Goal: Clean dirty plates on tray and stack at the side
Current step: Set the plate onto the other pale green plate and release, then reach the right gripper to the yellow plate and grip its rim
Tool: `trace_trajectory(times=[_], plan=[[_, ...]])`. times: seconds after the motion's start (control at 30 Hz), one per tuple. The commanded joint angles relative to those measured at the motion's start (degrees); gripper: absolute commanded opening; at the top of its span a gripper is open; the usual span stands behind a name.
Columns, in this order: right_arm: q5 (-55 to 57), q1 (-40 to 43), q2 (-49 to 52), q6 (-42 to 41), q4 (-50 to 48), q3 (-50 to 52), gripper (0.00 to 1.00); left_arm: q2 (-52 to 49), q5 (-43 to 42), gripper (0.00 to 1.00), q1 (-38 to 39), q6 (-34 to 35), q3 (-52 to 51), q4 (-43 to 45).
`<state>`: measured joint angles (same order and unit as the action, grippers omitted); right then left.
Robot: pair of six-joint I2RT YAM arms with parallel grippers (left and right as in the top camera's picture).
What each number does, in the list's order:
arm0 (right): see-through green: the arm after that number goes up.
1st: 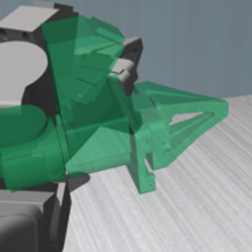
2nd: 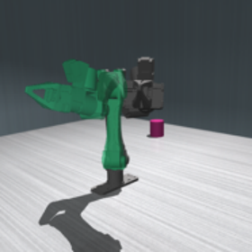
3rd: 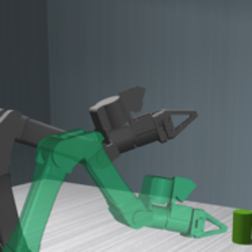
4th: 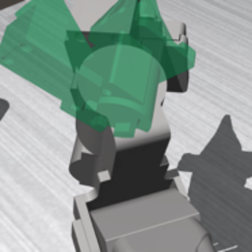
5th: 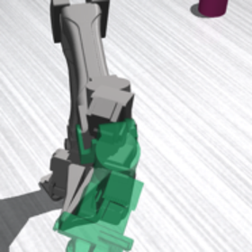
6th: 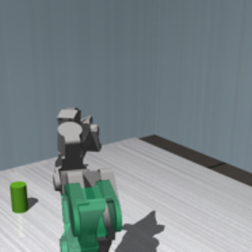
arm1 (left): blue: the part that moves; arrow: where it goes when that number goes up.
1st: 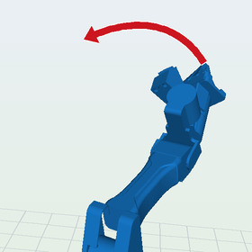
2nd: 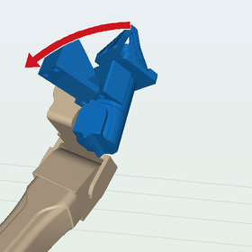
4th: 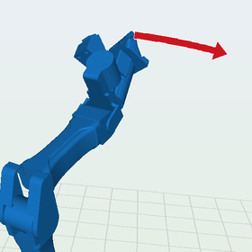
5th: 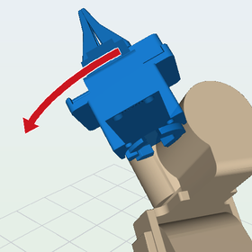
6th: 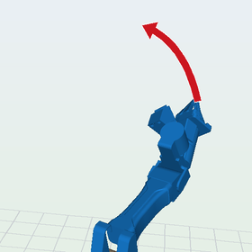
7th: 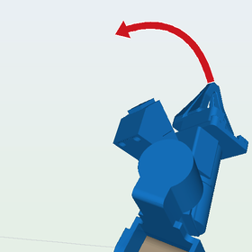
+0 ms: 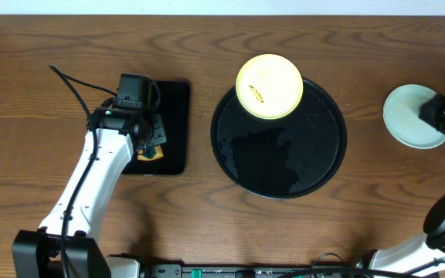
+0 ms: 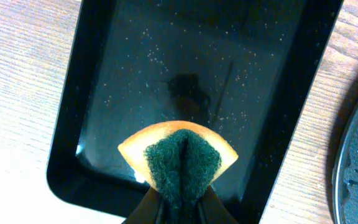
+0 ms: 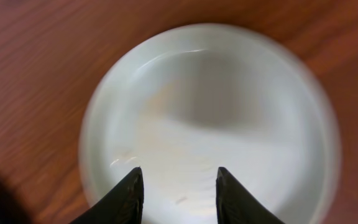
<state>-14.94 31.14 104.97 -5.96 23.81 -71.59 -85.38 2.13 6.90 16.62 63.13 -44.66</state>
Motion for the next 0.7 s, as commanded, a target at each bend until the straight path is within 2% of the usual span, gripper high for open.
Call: trace_trajectory(times=[0.0,0.1,0.23,0.33,0.53,0.67], plan=[[-4.8,-7.0,-0.1,6.1,3.4,-5.6,0.38,0.0,1.1,0.12,-0.2,-0.5,-0.7,0.0],[-4.7,-16.6,0.0,8.3,4.2,-8.3,0.44,0.0,1.1,0.12,-0.2,-0.5,-0.7,-0.1],[2.4,-28.8,2.2,8.5,-0.5,-8.3,0.47,0.0,1.1,0.12,-0.2,-0.5,-0.9,-0.1],[2.9,-35.1,6.5,9.5,-4.5,-8.3,0.50,0.0,1.1,0.12,-0.2,-0.5,-1.0,-0.1],[3.1,-39.7,14.1,9.5,-11.8,-8.3,0.46,0.0,1.1,0.12,-0.2,-0.5,-1.0,-0.1],[7.3,-41.0,17.9,9.4,-14.3,-8.3,0.44,0.0,1.1,0.12,-0.2,-0.5,-1.0,-0.1]])
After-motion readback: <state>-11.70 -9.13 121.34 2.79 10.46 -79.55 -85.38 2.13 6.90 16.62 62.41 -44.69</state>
